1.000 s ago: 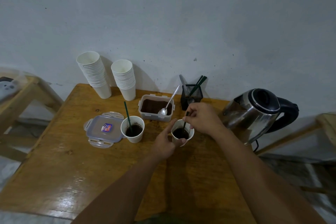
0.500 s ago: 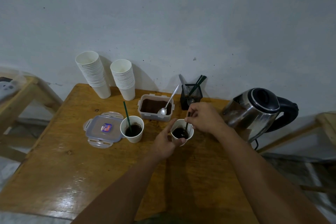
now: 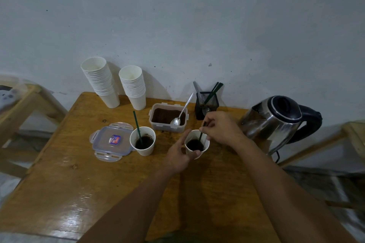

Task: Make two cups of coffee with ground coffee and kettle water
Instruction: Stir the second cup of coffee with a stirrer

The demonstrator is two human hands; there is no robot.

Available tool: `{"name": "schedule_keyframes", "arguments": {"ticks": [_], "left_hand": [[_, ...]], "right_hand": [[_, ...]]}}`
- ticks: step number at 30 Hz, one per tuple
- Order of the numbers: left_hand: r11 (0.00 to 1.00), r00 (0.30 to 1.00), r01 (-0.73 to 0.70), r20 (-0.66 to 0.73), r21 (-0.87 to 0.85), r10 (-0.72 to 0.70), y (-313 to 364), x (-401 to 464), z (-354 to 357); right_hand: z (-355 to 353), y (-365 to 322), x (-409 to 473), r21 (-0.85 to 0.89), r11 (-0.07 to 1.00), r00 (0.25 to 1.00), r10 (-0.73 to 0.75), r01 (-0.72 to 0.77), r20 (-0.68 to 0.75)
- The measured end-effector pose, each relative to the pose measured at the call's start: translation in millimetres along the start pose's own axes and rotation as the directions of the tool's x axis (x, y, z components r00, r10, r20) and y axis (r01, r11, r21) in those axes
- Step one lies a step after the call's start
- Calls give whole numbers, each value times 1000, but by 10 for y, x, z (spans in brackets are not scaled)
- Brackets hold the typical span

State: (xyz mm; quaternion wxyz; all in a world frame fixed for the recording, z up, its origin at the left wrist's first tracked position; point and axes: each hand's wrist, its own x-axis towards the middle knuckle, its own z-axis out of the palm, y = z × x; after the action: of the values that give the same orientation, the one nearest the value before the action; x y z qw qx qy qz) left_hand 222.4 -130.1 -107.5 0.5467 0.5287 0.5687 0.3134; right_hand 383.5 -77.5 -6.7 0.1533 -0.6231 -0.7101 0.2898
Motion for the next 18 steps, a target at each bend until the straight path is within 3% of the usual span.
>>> {"name": "schedule_keyframes", "arguments": {"ticks": [4,7,9,12,15,18], "left_hand": [[1000,1000,-9,-2,-3,9,2,-7,-9],[1000,1000,-17,7,-10,17,7,-9,-7],[1000,1000,-18,8,-14,18,2,-10,-5],[1000,1000,-11,-2,-8,11,-6,-10,-11],[1000,1000,-14,-1,-10,14,1,-12,-5],[1000,1000,-17,0,-4,17,-7,-8,-3]], "right_hand": [[3,11,18,-67,998,994,-5,-3,-113],[21,-4,8,34,999,999,8,-7,-33],[26,7,7,-10,1000,1000,11,-11,-4],[25,2,25,-34,999,993,13,-17,-115],[14,-15,2,102,995,1000,7,-5,-14],[23,-1,5,14,1000,1000,6,-6,13]]}}
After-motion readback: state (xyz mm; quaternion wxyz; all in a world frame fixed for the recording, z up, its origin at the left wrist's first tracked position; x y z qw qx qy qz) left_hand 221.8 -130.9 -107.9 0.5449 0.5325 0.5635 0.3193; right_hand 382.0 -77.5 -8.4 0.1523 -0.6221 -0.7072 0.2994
